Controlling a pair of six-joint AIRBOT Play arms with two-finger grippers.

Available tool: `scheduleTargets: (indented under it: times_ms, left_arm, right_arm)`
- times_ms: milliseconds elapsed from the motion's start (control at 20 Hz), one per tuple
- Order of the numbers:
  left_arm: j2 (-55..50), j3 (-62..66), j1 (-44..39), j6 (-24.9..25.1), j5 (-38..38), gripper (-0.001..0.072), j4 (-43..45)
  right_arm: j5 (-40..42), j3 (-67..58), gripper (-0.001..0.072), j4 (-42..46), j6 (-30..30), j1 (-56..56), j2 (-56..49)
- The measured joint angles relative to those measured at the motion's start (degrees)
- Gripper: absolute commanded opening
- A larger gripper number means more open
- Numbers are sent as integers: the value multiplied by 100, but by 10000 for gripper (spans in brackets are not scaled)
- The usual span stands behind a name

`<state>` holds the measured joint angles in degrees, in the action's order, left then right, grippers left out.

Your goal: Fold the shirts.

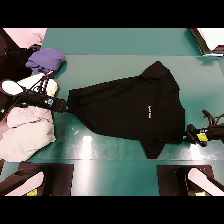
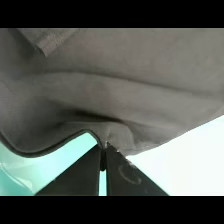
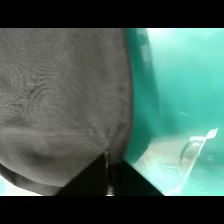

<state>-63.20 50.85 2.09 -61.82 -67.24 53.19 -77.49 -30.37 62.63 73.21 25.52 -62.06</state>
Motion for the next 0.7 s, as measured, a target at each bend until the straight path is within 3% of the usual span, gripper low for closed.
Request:
scheduleTargets:
  times_ms: [300, 700]
  left_arm:
    - [70, 1261, 0, -780, -649, 26, -2]
    - [531, 5451, 0, -1405, -177, 26, -13]
  right_arm:
    - [-39, -1346, 11, -898, 9, -2, 890]
    - [708, -5501, 11, -1781, 116, -7, 1405]
